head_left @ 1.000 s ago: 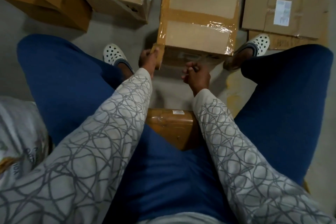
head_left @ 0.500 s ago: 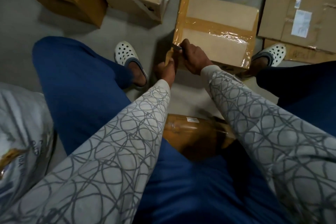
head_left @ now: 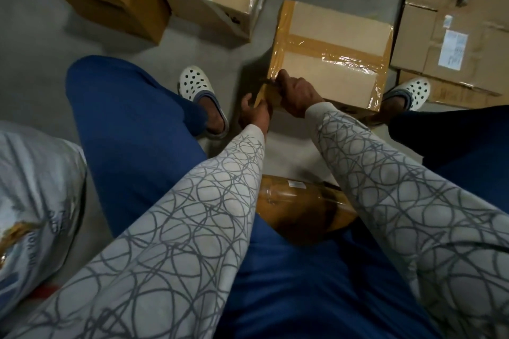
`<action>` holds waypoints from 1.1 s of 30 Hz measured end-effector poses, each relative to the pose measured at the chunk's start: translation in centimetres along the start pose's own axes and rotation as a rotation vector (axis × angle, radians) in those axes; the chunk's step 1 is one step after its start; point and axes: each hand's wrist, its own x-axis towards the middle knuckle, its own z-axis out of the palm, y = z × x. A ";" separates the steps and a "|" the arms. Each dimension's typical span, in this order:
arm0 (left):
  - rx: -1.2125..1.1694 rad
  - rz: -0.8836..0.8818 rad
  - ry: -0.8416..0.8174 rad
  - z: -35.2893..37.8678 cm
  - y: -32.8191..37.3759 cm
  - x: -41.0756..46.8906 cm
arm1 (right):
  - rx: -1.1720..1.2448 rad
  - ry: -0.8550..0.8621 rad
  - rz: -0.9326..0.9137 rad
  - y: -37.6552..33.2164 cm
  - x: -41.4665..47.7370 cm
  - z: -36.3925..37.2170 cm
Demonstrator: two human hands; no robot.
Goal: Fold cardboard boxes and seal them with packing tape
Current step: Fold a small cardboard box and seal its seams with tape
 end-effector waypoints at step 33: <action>-0.049 -0.093 -0.011 -0.9 -1.1 -0.5 | -0.718 -0.190 -0.031 1.2 -5.2 1.3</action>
